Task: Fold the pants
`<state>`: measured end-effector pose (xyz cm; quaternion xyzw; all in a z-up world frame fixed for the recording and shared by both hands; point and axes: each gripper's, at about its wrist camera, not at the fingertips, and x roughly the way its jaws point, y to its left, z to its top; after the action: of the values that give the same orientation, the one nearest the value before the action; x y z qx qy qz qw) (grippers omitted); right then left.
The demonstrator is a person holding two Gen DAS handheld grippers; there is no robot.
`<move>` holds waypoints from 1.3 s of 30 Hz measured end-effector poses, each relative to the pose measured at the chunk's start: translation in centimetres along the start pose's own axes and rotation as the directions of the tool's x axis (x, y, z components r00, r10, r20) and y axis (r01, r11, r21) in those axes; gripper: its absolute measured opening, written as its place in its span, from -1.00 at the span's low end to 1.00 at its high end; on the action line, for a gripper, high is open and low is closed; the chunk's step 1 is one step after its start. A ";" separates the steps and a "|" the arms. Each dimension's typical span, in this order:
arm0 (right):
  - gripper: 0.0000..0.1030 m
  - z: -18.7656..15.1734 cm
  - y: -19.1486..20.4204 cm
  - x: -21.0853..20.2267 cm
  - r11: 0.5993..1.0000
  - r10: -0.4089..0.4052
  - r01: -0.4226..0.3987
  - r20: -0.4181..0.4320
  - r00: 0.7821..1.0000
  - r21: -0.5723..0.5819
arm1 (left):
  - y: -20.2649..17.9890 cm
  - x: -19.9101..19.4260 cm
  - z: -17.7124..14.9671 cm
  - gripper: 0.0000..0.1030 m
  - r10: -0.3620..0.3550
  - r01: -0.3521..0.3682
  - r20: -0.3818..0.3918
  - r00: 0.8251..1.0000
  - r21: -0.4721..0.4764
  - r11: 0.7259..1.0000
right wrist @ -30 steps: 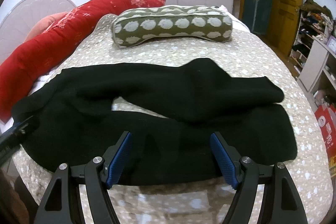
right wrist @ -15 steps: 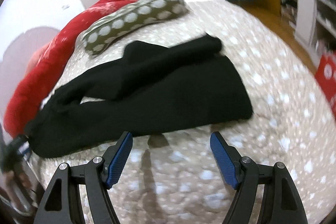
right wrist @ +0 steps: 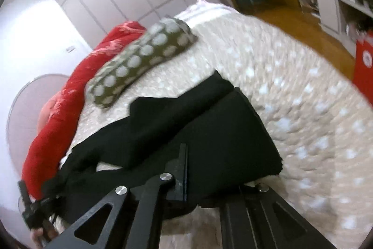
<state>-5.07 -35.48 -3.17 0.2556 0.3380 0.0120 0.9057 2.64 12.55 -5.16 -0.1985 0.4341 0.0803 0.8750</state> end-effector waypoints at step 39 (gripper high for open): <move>-0.05 2.1 26.6 25.5 0.641 -0.035 -0.261 -0.368 0.929 -0.721 | -0.6 -4.1 5.3 0.31 0.020 -0.025 0.108 0.994 0.041 0.999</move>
<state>19.89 -8.37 -4.75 -0.1328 0.4391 0.2551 0.8512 4.18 14.38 1.16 -0.1704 0.3903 0.0914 0.9002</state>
